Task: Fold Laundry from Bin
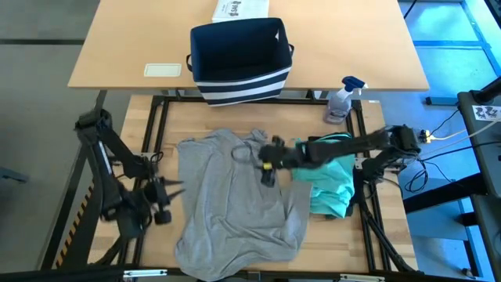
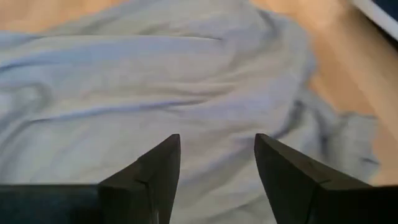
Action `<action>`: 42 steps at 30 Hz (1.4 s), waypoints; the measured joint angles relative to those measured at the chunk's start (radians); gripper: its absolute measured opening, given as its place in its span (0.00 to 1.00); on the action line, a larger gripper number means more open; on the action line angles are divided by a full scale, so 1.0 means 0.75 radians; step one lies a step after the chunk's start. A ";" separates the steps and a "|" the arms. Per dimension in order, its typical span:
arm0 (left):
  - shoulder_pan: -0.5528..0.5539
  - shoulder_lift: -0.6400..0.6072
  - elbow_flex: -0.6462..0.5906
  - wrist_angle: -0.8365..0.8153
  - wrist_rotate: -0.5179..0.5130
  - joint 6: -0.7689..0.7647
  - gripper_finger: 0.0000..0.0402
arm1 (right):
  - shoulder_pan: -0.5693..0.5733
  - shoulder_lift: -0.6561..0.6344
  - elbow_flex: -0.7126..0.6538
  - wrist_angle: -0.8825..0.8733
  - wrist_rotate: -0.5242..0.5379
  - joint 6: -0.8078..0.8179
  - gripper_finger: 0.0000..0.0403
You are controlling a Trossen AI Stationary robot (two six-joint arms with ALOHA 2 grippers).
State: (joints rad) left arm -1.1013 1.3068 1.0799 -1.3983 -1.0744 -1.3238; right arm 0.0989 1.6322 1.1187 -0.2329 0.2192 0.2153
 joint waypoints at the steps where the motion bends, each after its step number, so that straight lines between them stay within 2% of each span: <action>1: 0.005 -0.073 -0.086 0.048 -0.013 -0.022 0.25 | -0.049 0.003 0.000 0.001 -0.019 -0.019 0.51; 5: 0.071 -0.370 -0.415 0.256 -0.027 -0.086 0.19 | -0.210 0.021 0.000 0.030 -0.046 -0.080 0.51; 9: 0.175 -0.661 -0.676 0.403 -0.010 -0.115 0.15 | -0.371 0.074 0.001 0.135 -0.203 -0.088 0.51; 12: 0.254 -0.825 -0.809 0.479 -0.001 -0.094 0.14 | -0.472 0.152 0.001 0.231 -0.308 -0.076 0.51; 16: 0.347 -0.973 -0.928 0.531 0.045 -0.072 0.14 | -0.561 0.269 0.007 0.246 -0.323 -0.080 0.51; 21: 0.474 -1.036 -1.016 0.671 0.074 0.075 0.14 | -0.613 0.350 0.009 0.253 -0.318 -0.093 0.51; 25: 0.598 -1.035 -1.019 0.813 0.138 0.254 0.14 | -0.625 0.364 0.010 0.313 -0.334 -0.125 0.51; 33: 0.935 -1.008 -1.019 1.126 0.411 0.649 0.14 | -0.634 0.378 0.012 0.364 -0.364 -0.146 0.51; 36: 1.066 -0.974 -1.020 1.180 0.537 0.742 0.14 | -0.639 0.402 0.011 0.353 -0.364 -0.147 0.51; 42: 1.270 -0.877 -1.020 1.342 0.677 0.891 0.14 | -0.647 0.452 0.024 0.303 -0.353 -0.168 0.49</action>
State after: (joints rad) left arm -0.1486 0.6488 0.3149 -0.3918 -0.5670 -0.6553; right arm -0.3863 1.9715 1.1367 -0.0056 -0.0452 0.0895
